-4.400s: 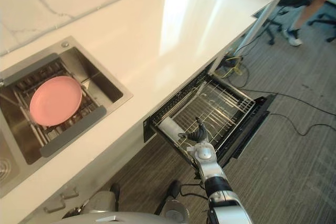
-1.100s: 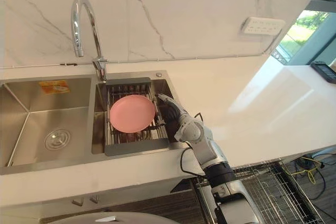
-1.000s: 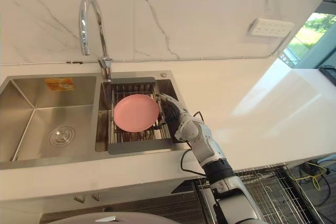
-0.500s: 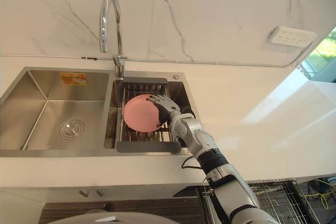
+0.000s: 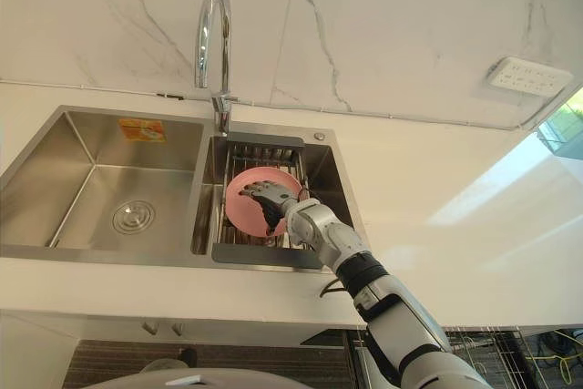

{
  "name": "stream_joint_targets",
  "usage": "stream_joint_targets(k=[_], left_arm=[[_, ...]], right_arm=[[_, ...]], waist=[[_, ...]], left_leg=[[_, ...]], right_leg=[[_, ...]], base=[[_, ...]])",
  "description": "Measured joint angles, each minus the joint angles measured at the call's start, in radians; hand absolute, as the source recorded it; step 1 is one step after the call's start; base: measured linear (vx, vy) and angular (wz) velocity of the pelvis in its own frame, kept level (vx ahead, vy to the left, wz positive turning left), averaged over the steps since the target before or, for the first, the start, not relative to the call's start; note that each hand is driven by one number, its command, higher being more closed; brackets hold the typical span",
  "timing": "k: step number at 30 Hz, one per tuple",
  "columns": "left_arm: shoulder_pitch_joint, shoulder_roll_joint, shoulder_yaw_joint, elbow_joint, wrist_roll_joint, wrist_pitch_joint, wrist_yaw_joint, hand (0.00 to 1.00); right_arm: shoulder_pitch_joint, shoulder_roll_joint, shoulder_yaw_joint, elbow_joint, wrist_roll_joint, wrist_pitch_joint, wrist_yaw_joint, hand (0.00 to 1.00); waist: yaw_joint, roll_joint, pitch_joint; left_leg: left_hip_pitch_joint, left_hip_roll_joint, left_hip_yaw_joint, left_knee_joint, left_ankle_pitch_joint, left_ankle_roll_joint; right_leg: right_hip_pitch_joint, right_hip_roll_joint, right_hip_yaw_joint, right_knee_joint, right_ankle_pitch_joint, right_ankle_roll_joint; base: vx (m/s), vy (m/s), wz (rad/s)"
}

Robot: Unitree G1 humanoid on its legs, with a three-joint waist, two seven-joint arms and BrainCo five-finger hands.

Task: Walk over to the sink, pick up the cup, carry it to the dishwasher, place the cup inside the dishwasher, then close the dishwasher door

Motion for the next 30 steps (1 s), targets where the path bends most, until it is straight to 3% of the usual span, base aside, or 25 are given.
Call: stream_joint_targets(k=[5,12,16,19,23,30], left_arm=[[-0.002,0.002,-0.004,0.0,0.007,0.001,0.0,0.0],[-0.002,0.009,-0.024,0.0,0.008,0.009,-0.001,0.0],[-0.004,0.014,-0.043,0.001,0.008,0.009,-0.001,0.0],[-0.003,0.013,-0.044,0.001,0.008,0.009,-0.001,0.0],[0.0,0.01,-0.049,0.0,0.008,0.01,-0.001,0.0],[0.007,0.004,-0.046,-0.001,0.009,0.008,0.0,0.0]], right_arm=[[-0.05,-0.003,0.03,0.033,0.01,-0.001,0.071,0.0],[-0.05,-0.004,0.03,0.045,0.054,0.007,0.103,0.0],[-0.05,-0.005,0.029,0.067,0.117,0.046,0.1,0.0],[-0.05,-0.005,-0.001,0.066,0.222,0.11,0.074,0.0],[-0.048,-0.005,-0.165,0.03,0.31,0.171,-0.018,0.0],[-0.014,-0.015,-0.321,-0.138,0.398,0.178,-0.14,0.0]], waist=[[0.001,-0.004,0.007],[0.001,-0.004,0.011],[0.0,-0.003,0.013],[-0.003,0.0,0.016],[-0.013,0.009,0.022],[-0.039,0.014,0.021]], left_leg=[[0.001,0.0,0.003,0.0,0.0,0.0],[0.017,0.0,0.01,0.0,-0.003,0.0],[0.02,0.001,0.021,0.0,-0.007,0.001],[0.023,0.001,0.033,0.0,-0.01,0.001],[0.032,0.002,0.047,0.0,-0.015,0.001],[0.039,0.006,0.083,0.0,-0.017,0.003]], right_leg=[[0.001,0.0,0.001,0.0,0.0,0.0],[0.014,-0.002,0.006,-0.001,0.0,0.001],[0.013,-0.002,0.014,-0.001,-0.001,0.002],[0.012,-0.002,0.026,-0.003,-0.001,0.002],[0.012,-0.003,0.039,-0.003,-0.001,0.002],[-0.001,0.003,0.072,-0.003,0.002,0.001]], base=[[0.0,0.0,0.0],[0.0,0.005,-0.02],[-0.01,0.013,-0.06],[0.0,0.015,-0.1],[0.0,0.011,-0.1],[0.02,0.005,-0.14]])
